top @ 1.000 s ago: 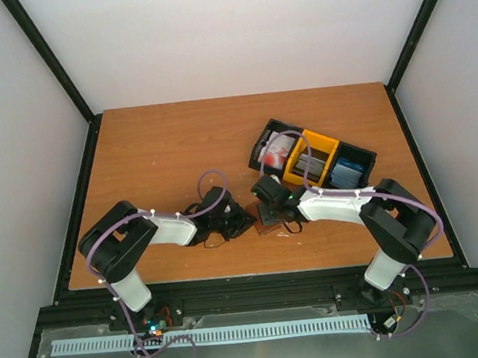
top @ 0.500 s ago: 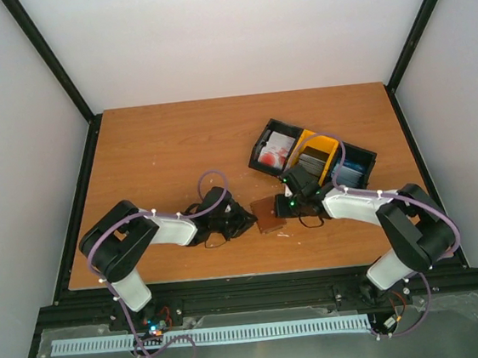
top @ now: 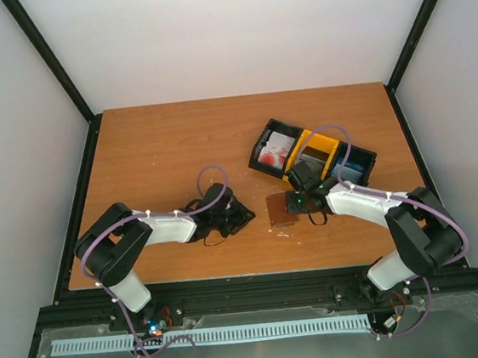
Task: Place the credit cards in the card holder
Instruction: Open the card holder at the center of the board.
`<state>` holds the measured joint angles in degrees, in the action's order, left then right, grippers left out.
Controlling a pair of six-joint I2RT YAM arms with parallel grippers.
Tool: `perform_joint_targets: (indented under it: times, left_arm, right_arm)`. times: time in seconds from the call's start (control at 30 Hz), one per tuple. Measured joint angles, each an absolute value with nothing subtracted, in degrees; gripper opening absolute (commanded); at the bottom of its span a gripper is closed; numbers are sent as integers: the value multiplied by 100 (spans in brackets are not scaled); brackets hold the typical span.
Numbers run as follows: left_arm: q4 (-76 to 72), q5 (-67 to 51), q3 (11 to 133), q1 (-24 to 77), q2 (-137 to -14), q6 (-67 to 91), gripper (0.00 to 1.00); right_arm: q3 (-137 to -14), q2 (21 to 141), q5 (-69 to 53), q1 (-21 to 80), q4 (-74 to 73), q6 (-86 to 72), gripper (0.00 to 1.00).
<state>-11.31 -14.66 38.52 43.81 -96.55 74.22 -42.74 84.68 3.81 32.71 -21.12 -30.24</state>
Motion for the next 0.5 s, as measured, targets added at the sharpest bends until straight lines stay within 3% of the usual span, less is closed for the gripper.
perform_joint_targets:
  times: [0.27,0.5]
  left_arm:
    - [-567,-1188,4040,4381,-9537,7087,38]
    - [-429,-1107,4080,4379,-9507,7015,38]
  right_arm:
    - [-4421,8449,1155,3275,-2740,-3017,30]
    - [-4689,8143,2025,3288,-3291,-3157,20]
